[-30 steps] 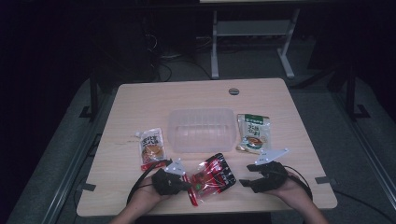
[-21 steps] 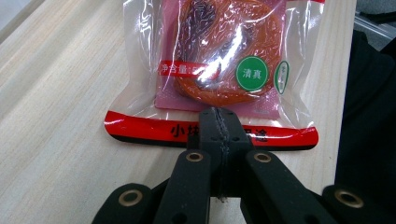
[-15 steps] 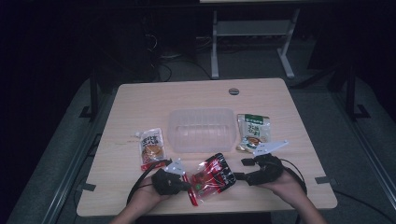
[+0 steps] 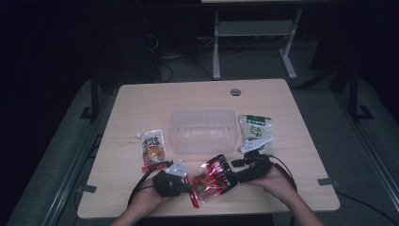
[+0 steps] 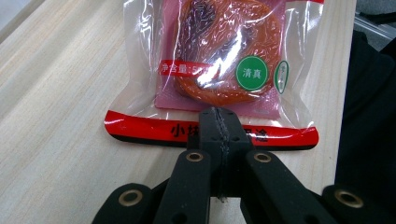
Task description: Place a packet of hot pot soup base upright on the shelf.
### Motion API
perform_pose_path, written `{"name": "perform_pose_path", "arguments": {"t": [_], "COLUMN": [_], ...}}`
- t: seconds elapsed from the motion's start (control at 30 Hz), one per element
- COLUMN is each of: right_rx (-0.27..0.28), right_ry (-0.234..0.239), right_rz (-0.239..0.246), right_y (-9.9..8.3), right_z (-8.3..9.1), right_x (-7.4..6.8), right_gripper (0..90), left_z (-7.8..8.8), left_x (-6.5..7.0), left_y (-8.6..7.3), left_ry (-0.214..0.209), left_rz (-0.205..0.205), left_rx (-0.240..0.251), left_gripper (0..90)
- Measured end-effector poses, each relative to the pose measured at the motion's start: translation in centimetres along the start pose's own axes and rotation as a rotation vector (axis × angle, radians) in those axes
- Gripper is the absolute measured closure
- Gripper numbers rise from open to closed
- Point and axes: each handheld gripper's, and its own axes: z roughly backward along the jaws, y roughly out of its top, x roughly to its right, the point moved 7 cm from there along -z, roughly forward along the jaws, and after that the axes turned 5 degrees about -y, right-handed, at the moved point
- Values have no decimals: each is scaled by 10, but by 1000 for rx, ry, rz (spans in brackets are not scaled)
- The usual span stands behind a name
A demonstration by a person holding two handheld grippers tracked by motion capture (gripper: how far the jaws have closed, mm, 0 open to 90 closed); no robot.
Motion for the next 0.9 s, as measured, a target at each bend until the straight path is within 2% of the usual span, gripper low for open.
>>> {"name": "perform_pose_path", "arguments": {"t": [0.37,0.5,0.63,0.67,0.7,0.73,0.9], "right_rx": [-24,-37,-17,-17,-10,-2,7], "right_ry": [90,119,120,120,129,132,141], "right_rz": [-61,-51,-41,-41,-36,-29,7], "right_y": [-2,-3,-1,-1,0,1,2], "right_z": [-13,-15,-11,-11,-10,-9,-7], "right_x": [1,-3,-5,-5,-6,-7,-10], "right_gripper": [387,497,614,614,683,712,799], "left_z": [0,0,0,0,0,0,-1], "left_x": [0,0,0,0,0,0,0], "left_y": [0,0,0,0,0,0,0], "left_ry": [-4,-2,-2,-3,-3,-2,-2], "left_rz": [4,2,2,3,4,-1,-1], "left_rx": [7,7,6,6,6,7,8], "left_gripper": [899,899,899,899,899,899,899]}}
